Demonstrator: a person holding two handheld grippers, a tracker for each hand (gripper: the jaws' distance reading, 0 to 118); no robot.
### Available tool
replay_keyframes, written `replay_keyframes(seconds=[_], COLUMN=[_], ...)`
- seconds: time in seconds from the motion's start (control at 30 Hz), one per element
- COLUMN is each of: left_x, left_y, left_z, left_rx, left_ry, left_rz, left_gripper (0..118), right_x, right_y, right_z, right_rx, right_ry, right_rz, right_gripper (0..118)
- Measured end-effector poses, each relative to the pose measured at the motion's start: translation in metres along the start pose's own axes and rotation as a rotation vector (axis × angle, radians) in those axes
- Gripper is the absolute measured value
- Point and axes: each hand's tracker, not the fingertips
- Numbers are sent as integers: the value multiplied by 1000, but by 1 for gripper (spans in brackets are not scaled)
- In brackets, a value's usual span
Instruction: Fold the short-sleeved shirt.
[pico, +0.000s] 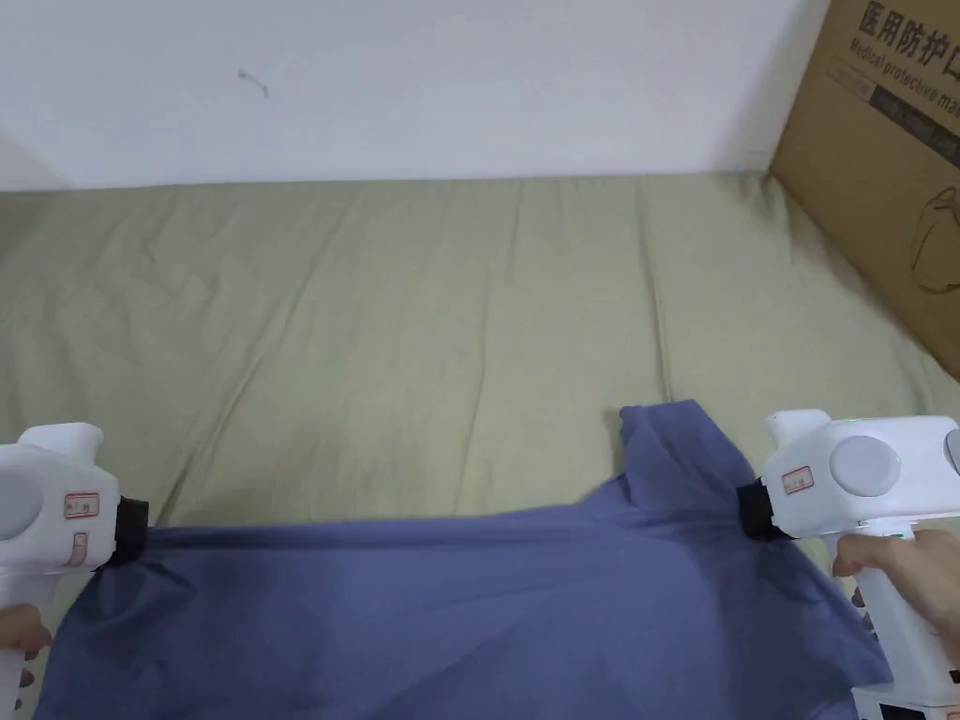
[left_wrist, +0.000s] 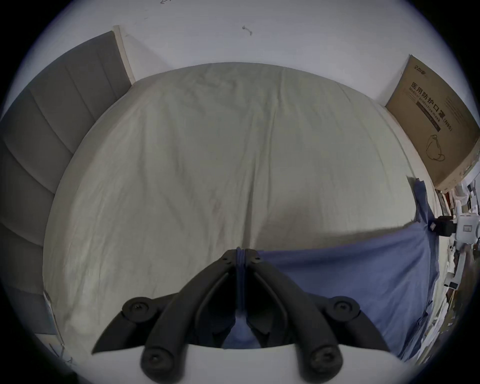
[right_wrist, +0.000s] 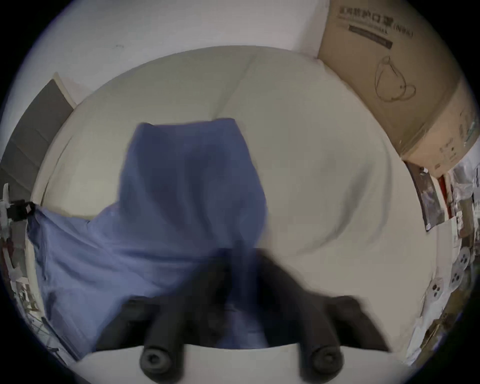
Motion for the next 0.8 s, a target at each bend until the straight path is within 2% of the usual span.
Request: replay_keyframes(seconds=[0.03, 0.13, 0.23, 0.4, 0.57, 0.8], left_x=[0, -1, -5, -6, -5, -7], left_y=[-1, -2, -2, -1, -3, 19], left_z=[5, 22, 53, 121, 204, 293], left_rx=[4, 21, 60, 176, 315, 473], left_ry=[-2, 1, -18, 3, 35, 58], left_rz=[2, -7, 2, -32, -67, -30], left_gripper=[4, 4, 4, 4, 4, 4], right_x=[-1, -2, -4, -2, -6, -5], right_y=[1, 1, 2, 8, 5, 15], right_z=[3, 10, 40, 120, 211, 320], right_rx=[-2, -17, 27, 160, 275, 462], right_ry=[35, 64, 49, 99, 103, 122], right_rz=[-30, -75, -85, -142, -115, -174], right_gripper=[0, 0, 0, 0, 0, 0])
